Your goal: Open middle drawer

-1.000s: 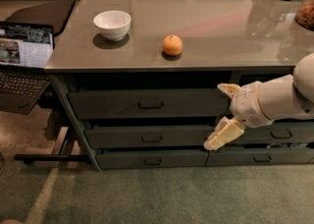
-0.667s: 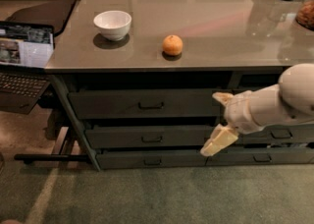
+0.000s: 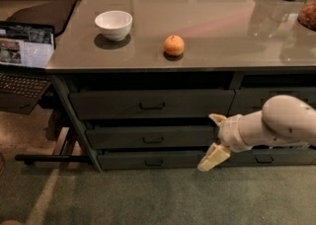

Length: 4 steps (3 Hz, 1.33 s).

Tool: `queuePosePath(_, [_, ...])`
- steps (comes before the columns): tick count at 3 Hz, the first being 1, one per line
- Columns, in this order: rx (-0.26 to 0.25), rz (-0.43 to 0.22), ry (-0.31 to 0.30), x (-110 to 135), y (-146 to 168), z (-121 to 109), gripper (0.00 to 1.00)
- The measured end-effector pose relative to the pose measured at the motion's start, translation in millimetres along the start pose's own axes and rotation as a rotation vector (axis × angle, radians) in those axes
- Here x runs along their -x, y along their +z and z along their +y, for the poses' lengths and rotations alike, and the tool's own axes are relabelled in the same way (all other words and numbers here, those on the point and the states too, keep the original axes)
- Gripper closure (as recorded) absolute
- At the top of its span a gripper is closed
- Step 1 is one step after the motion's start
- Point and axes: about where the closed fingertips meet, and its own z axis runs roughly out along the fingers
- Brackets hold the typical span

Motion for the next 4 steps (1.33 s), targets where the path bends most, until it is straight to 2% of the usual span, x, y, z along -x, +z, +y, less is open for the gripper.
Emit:
queuePosePath(1, [-0.021,-0.073,-0.018,-18.3,43.5,1.3,0.0])
queuePosePath(2, [-0.028,-0.128,-0.059,-22.6,89.9,-4.4,0.0])
queuePosePath(3, [0.034,-0.104,-0.114,-24.8,180.6,-14.2,0.0])
queuePosePath(4, [0.034,-0.104,-0.114,-24.8,180.6,-14.2,0.0])
